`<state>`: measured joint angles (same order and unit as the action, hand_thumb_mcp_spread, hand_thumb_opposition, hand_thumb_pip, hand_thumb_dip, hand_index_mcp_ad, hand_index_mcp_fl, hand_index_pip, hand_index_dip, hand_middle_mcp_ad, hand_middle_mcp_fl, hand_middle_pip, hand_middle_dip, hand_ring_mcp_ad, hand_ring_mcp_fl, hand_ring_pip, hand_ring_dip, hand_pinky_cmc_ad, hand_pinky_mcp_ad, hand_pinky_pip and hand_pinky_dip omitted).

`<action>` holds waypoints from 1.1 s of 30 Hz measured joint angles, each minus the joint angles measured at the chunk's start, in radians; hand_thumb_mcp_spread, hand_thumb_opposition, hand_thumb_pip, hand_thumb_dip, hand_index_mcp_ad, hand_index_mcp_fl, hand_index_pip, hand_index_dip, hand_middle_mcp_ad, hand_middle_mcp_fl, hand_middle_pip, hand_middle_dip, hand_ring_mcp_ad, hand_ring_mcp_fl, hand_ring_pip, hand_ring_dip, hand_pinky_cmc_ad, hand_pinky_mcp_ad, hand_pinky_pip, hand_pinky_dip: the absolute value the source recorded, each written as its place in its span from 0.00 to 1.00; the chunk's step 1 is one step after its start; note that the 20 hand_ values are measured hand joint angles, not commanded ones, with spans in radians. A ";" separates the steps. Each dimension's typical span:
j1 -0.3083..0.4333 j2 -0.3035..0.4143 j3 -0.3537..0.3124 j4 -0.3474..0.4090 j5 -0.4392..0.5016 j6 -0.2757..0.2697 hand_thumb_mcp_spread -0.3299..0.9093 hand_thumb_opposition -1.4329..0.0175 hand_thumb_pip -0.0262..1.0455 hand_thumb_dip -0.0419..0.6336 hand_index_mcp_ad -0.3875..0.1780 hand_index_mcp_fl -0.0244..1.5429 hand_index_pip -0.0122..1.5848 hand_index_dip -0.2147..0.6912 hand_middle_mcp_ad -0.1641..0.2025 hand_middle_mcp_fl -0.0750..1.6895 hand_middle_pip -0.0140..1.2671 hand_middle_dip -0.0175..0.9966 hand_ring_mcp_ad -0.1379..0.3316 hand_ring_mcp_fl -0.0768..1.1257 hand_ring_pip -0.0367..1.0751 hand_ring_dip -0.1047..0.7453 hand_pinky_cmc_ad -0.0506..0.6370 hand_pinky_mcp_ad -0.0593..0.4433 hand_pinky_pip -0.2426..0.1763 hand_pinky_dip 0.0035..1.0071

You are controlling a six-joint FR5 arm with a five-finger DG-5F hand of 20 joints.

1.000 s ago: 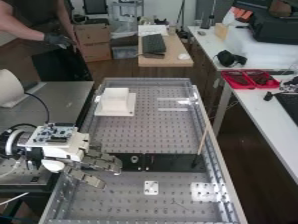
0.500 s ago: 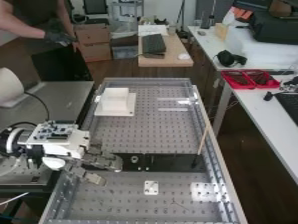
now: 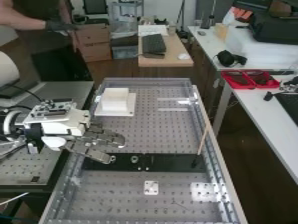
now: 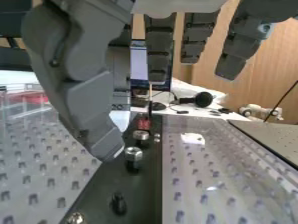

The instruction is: Grab the smaller nut and place it in the white container

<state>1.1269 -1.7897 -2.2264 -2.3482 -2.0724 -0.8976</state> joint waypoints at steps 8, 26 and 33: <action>0.076 0.072 -0.001 -0.067 -0.026 -0.011 0.67 0.32 0.59 0.43 0.38 0.25 0.96 0.34 0.58 0.18 0.10 0.25 0.53 0.07 0.13 0.23 0.60 0.69 0.59 0.23; 0.344 0.100 0.005 -0.148 -0.069 -0.007 0.67 0.32 0.57 0.39 0.38 0.30 0.97 0.38 0.56 0.18 0.10 0.25 0.52 0.08 0.13 0.23 0.60 0.69 0.62 0.23; 0.421 0.096 0.004 -0.140 -0.076 0.018 0.67 0.32 0.57 0.39 0.38 0.30 0.97 0.38 0.57 0.19 0.10 0.27 0.53 0.08 0.13 0.23 0.60 0.69 0.63 0.23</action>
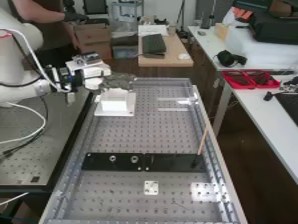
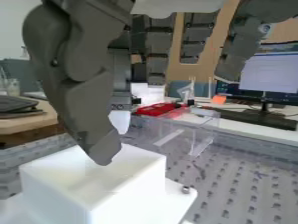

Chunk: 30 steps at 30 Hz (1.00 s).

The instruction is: Grab the smaller nut and place it in the white container

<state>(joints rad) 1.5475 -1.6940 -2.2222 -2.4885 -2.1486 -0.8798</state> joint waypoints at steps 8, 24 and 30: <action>0.045 -0.005 0.009 0.010 -0.019 0.027 0.67 0.32 0.57 0.39 0.38 0.30 0.97 0.38 0.58 0.19 0.10 0.27 0.53 0.08 0.13 0.23 0.60 0.69 0.62 0.23; 0.102 -0.082 0.069 0.028 0.011 0.042 0.67 0.32 0.57 0.39 0.38 0.30 0.97 0.38 0.57 0.19 0.10 0.27 0.53 0.08 0.13 0.23 0.60 0.69 0.63 0.23; 0.105 -0.095 0.070 0.028 0.029 0.048 0.67 0.32 0.57 0.39 0.38 0.30 0.97 0.38 0.58 0.19 0.10 0.27 0.53 0.08 0.13 0.23 0.60 0.69 0.63 0.23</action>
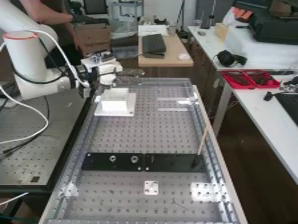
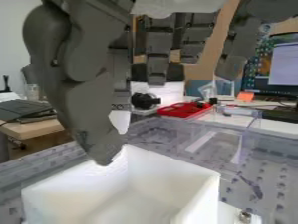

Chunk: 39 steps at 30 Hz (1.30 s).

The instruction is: Grab the smaller nut and place it in the white container

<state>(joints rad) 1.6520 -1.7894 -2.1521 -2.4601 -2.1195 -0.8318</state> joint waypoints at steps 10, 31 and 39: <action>-0.009 -0.024 0.021 -0.075 0.021 -0.024 0.68 0.36 0.62 0.40 0.35 0.13 0.86 0.37 0.58 0.18 0.10 0.27 0.53 0.08 0.13 0.23 0.60 0.69 0.63 0.23; -0.162 0.150 0.167 -0.285 0.144 0.037 0.57 0.43 0.62 0.40 0.35 0.02 0.47 0.25 0.57 0.13 0.10 0.27 0.53 0.06 0.12 0.23 0.61 0.69 0.48 0.41; -0.208 0.186 0.264 -0.372 0.311 0.090 0.55 0.45 0.62 0.39 0.40 0.02 0.40 0.25 0.58 0.13 0.10 0.27 0.54 0.07 0.12 0.23 0.61 0.69 0.43 0.49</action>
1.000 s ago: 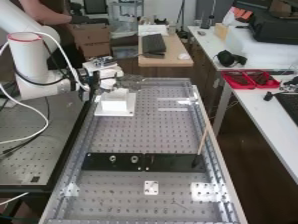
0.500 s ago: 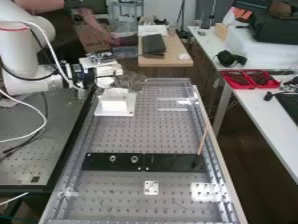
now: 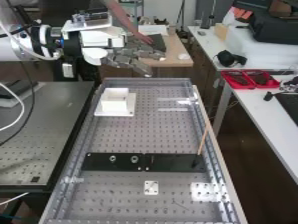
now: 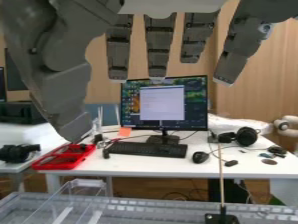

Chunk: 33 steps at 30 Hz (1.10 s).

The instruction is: Grab the smaller nut and place it in the white container

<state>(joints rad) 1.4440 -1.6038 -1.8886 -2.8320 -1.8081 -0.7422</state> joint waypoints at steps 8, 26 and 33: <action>-0.033 0.030 0.042 -0.020 0.184 0.050 0.54 0.46 0.60 0.40 0.44 0.02 0.34 0.25 0.59 0.13 0.10 0.27 0.55 0.07 0.12 0.23 0.61 0.69 0.40 0.54; -0.048 0.029 0.079 -0.060 0.198 0.064 0.52 0.46 0.58 0.39 0.44 0.03 0.30 0.26 0.59 0.13 0.10 0.27 0.55 0.07 0.12 0.23 0.62 0.69 0.40 0.56; -0.043 0.027 0.082 -0.072 0.193 0.068 0.52 0.46 0.58 0.39 0.44 0.03 0.29 0.26 0.59 0.13 0.10 0.27 0.55 0.07 0.12 0.23 0.62 0.69 0.40 0.56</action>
<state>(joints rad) 1.4011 -1.5768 -1.8066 -2.9039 -1.6155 -0.6742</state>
